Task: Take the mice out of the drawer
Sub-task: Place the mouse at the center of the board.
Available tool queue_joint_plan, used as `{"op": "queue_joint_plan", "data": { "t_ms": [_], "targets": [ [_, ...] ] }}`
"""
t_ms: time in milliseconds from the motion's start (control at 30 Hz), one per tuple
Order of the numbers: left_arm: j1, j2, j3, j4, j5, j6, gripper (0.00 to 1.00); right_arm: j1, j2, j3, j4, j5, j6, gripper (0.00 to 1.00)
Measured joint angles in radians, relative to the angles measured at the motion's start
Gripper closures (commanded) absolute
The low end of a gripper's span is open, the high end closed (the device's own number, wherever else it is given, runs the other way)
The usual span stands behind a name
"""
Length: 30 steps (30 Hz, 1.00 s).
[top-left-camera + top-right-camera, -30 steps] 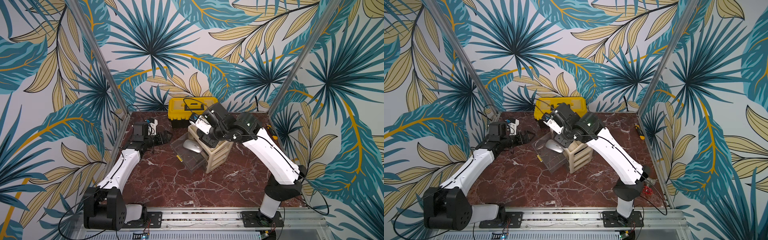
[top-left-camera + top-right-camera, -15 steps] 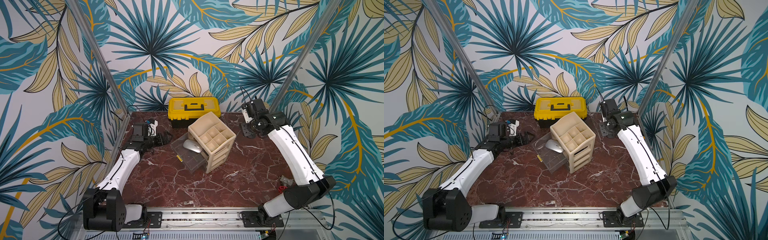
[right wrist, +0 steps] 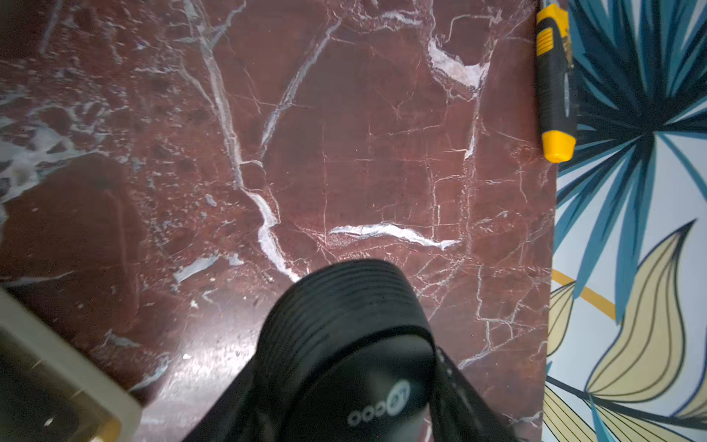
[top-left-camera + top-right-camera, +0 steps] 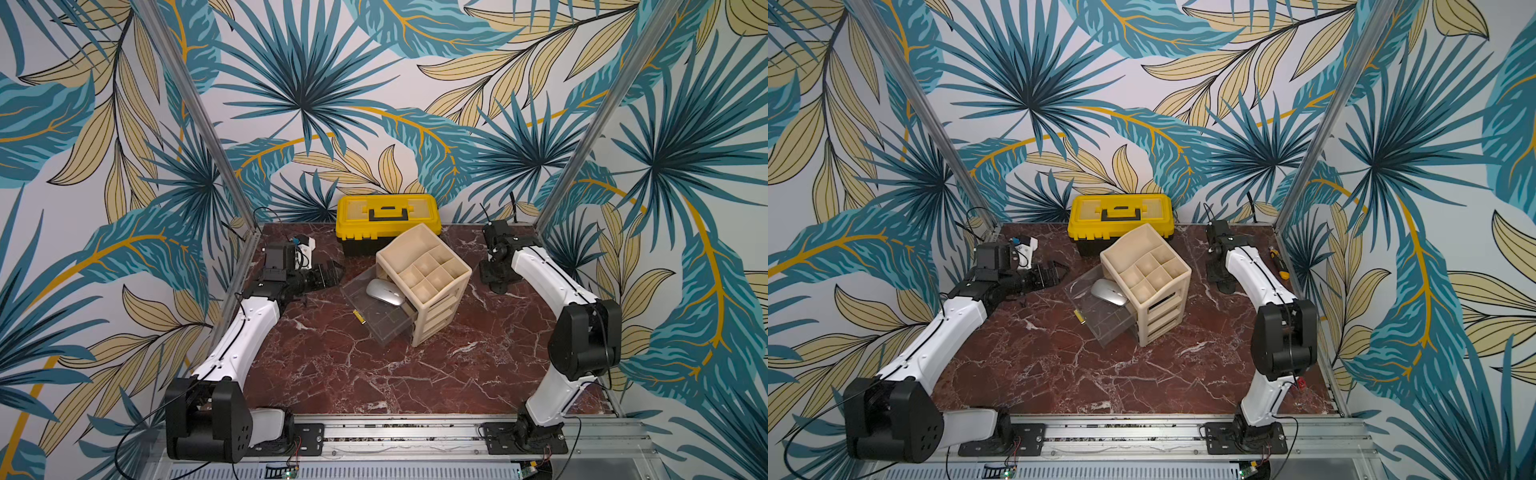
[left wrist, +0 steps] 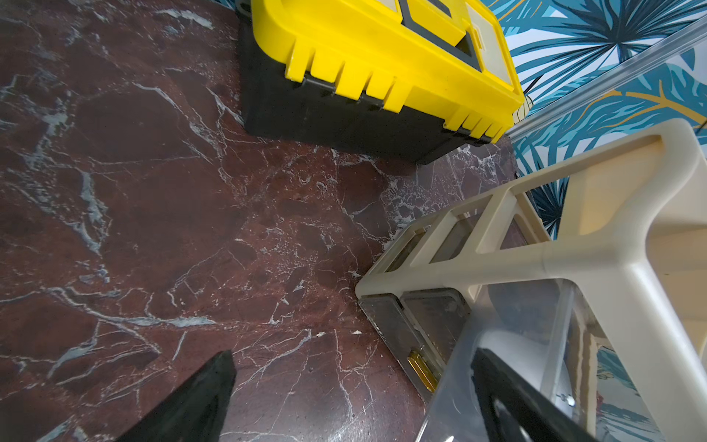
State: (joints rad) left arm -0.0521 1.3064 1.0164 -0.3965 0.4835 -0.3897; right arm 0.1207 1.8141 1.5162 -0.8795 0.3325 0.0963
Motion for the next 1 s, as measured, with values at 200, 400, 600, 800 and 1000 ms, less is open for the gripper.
{"op": "queue_joint_plan", "data": {
  "t_ms": [200,400,600,800,1000],
  "targets": [
    [-0.001,0.000,0.000,-0.005,0.000,0.000,0.00,-0.012,0.121,-0.024,0.049,0.013,0.034,0.71],
    [-0.001,0.000,0.000,-0.005,0.000,0.000,0.00,-0.013,0.148,-0.051,0.072,0.029,0.057,0.60],
    [-0.001,0.000,0.000,-0.005,0.009,-0.001,0.00,-0.013,0.150,-0.058,0.087,0.039,0.066,0.48],
    [-0.002,0.000,0.000,-0.005,0.014,0.000,0.00,-0.013,0.168,-0.058,0.085,0.034,0.066,0.42],
    [-0.005,0.000,0.000,-0.005,0.021,0.000,0.00,-0.013,0.191,-0.058,0.072,0.030,0.060,0.35]
  ]
}}
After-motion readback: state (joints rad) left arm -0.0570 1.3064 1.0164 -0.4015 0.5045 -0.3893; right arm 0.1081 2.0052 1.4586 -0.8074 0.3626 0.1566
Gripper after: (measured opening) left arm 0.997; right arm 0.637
